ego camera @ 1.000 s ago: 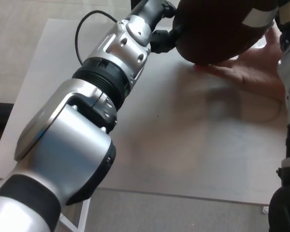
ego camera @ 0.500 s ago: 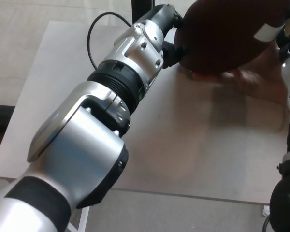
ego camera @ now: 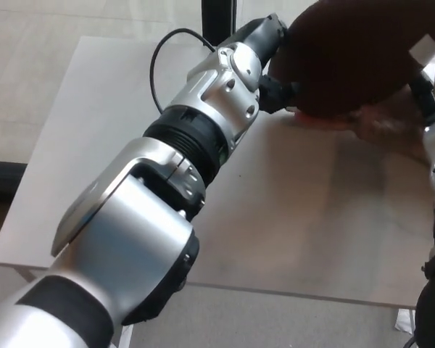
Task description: The robot uses both its hands to grab the left and right ends of a football kept in the middle of the desk infront of it, lifts it up and places it in the palm of a person
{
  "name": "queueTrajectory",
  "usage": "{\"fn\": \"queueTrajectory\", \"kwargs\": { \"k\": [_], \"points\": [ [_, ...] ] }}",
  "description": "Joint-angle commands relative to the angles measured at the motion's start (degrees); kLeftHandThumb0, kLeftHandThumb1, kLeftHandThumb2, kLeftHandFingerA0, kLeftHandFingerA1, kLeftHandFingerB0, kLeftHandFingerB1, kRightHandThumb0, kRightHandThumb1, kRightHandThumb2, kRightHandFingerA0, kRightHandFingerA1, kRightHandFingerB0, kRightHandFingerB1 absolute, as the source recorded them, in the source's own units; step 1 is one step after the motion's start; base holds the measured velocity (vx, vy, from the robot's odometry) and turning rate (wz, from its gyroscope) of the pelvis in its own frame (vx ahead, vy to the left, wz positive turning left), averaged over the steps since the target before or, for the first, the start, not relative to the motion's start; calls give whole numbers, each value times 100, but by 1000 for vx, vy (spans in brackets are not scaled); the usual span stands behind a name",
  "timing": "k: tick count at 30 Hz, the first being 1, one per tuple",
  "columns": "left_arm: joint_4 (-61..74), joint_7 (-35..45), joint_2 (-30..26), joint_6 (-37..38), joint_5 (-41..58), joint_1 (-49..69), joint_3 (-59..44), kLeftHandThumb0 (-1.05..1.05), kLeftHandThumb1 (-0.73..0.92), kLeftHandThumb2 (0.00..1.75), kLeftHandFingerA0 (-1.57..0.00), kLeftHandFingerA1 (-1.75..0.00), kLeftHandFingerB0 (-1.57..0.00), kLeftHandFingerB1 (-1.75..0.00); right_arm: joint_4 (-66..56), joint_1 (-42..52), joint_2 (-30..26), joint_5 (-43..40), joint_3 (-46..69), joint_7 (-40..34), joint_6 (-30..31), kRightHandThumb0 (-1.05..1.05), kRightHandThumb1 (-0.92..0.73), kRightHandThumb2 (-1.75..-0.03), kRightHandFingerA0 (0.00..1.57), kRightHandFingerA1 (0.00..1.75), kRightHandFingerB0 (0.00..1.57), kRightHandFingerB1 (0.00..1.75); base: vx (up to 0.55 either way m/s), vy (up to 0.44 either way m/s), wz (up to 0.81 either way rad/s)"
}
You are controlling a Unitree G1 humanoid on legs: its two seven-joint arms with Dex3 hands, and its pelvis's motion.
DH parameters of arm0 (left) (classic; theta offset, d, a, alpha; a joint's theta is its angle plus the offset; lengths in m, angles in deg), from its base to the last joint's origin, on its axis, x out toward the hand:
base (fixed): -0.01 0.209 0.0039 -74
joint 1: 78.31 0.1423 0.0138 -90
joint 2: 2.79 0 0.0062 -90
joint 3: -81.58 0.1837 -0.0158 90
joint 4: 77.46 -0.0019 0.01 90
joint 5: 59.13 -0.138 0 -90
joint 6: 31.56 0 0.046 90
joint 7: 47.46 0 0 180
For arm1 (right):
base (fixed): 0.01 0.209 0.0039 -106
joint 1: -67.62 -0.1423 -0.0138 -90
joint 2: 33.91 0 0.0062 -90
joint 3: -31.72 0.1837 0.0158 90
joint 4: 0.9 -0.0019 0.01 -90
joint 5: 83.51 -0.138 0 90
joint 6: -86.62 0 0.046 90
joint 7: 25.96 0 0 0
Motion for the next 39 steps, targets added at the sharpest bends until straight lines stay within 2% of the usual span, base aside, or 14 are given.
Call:
{"fn": "queueTrajectory", "kwargs": {
  "k": [1,6,7,10,15,18,19,21,22,25,33,34,35,39],
  "points": [
    [351,198,-303,-153,31,407,-279,-55,69,60,-44,-70,-13,-32,-33,89,-754,595,-487,220,-354,-74,-69,-101,32,61,6,31,0,0,0],
    [829,277,-627,-64,-4,780,-426,-53,67,60,-44,-71,-17,-33,-186,-19,-1438,643,-787,526,-166,-75,-81,-65,25,52,11,24,0,0,0],
    [1112,354,-788,-126,-23,929,-443,-53,69,60,-30,-82,-17,-33,-465,-3,-1725,818,-944,566,-45,-38,-46,-106,1,53,0,50,0,0,0],
    [1480,416,-1012,-78,39,1177,-589,-54,51,86,-35,-69,-12,-46,-711,2,-2244,981,-1151,747,171,-77,-65,-101,3,49,7,36,0,0,0],
    [1935,534,-1429,-74,-152,1543,-479,-44,71,61,-48,-69,-19,-33,-1192,39,-2875,737,-1030,1224,224,-37,-51,-108,1,51,0,49,0,0,0],
    [2116,498,-1552,-35,-87,1761,-566,-34,48,97,-61,-80,-7,-49,-1832,313,-3081,728,-1046,1407,547,-75,-87,-68,20,43,11,26,0,0,0],
    [2257,509,-1612,-48,-49,1855,-619,-43,67,59,-61,-83,-19,-33,-2147,449,-3143,750,-1023,1395,624,-79,-87,-67,20,43,12,26,0,0,0],
    [3448,559,-1817,-168,504,2466,-1343,-54,73,61,-40,-64,-20,-31,-3405,1006,-3240,356,-710,1658,873,-79,-87,-67,10,53,8,33,0,0,0],
    [4293,629,-1881,-194,737,2865,-1668,-61,73,61,-33,-59,-19,-32,-3923,1231,-3328,244,-593,1698,1165,-39,-48,-109,1,54,0,52,0,0,0],
    [7115,1026,-2084,-246,1421,4418,-2567,-71,63,99,-31,-63,-6,-43,-5383,2321,-3410,-417,235,1987,1601,-84,-84,-66,12,53,21,36,0,0,0],
    [10332,1629,-2036,358,3308,7570,-6244,-76,84,65,-41,-58,-19,-35,-7888,5689,-2604,-1915,2653,3029,1256,-79,-83,-66,37,44,35,31,0,0,0],
    [10310,1829,-2089,771,3641,8052,-6997,-85,69,105,-45,-64,-17,-50,-8008,6330,-2231,-2048,2979,3334,812,-78,-84,-66,36,42,34,31,0,0,0],
    [10201,2003,-2158,1100,3955,8623,-7988,-82,82,64,-55,-59,-26,-45,-8261,7024,-1715,-2192,3363,3347,481,-81,-83,-66,37,42,38,32,0,0,0],
    [9427,2237,-2133,1835,4796,9527,-9348,-80,64,105,-50,-67,-16,-51,-7964,7722,-919,-2434,3956,3360,-400,-86,-69,-75,40,50,35,37,0,0,0]
  ]
}}
